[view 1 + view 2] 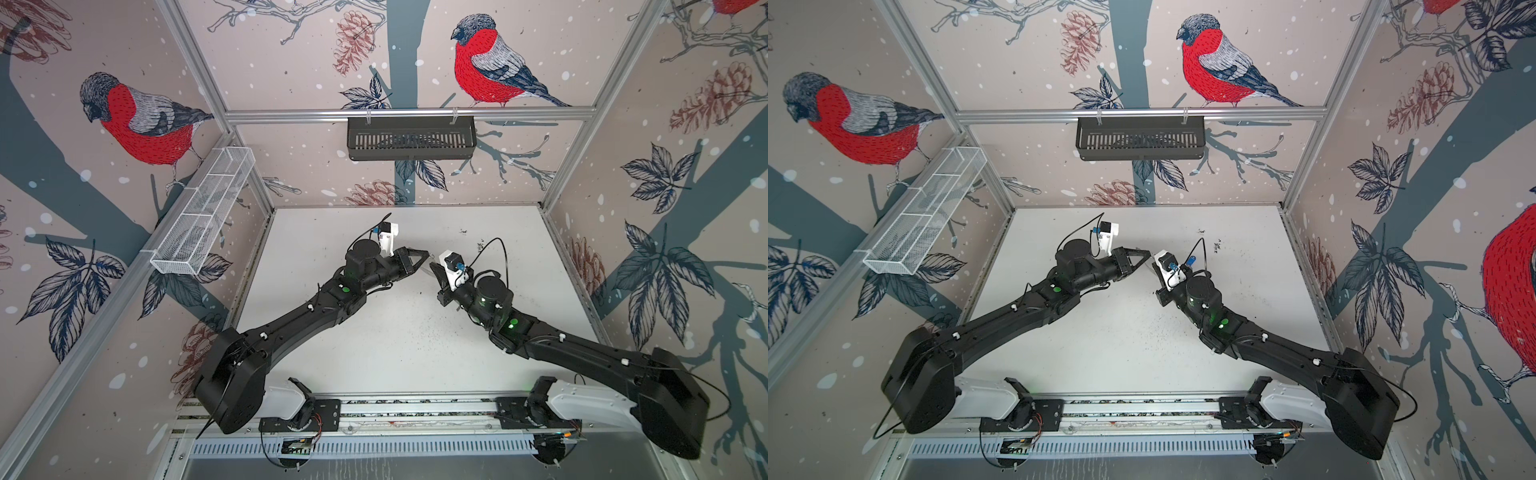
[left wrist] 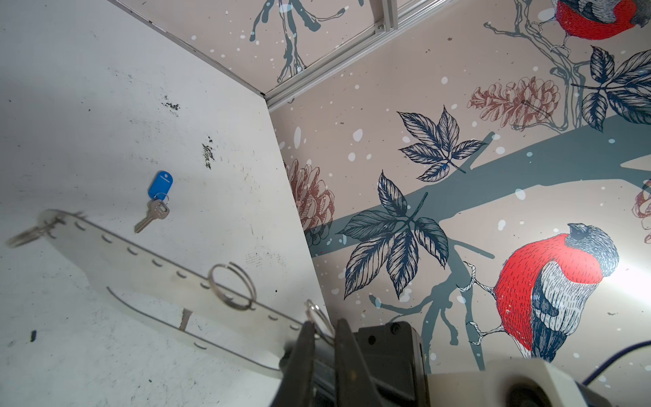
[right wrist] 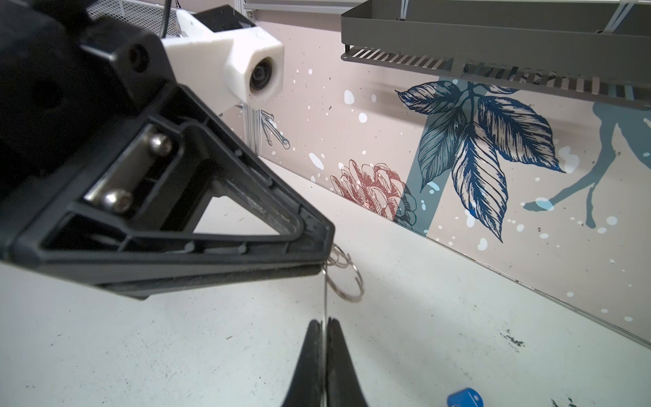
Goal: Put the keys on the keyring
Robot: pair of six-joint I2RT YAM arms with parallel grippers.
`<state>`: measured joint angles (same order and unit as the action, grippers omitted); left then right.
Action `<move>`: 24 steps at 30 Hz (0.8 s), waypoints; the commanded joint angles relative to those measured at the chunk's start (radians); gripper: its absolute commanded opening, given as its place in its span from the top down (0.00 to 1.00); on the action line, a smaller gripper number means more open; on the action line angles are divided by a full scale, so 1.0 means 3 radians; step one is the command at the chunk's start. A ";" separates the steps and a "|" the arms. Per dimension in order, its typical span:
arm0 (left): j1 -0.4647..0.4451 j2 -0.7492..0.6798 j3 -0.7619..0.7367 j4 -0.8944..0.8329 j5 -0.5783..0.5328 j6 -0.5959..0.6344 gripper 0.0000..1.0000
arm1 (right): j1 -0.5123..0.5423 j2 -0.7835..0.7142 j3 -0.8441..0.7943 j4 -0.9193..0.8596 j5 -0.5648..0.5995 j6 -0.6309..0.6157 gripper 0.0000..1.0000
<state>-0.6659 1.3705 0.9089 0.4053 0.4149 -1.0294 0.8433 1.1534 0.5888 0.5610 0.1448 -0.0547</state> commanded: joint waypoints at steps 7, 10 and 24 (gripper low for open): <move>0.0011 -0.0027 0.0050 0.0000 0.0045 0.0150 0.96 | 0.0028 0.0021 0.0021 0.0119 -0.0059 -0.0030 1.00; 0.0011 -0.0033 0.0074 -0.0038 0.0049 0.0199 0.99 | 0.0032 0.0026 0.0019 0.0119 -0.0058 -0.0032 1.00; 0.0012 -0.0118 0.0017 -0.0094 0.0090 0.0644 1.00 | 0.0032 0.0005 0.0027 0.0113 0.0017 -0.0002 1.00</move>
<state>-0.6636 1.3434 0.9192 0.3649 0.4210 -0.8886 0.8497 1.1606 0.5900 0.5606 0.1455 -0.0547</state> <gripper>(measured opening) 0.048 0.058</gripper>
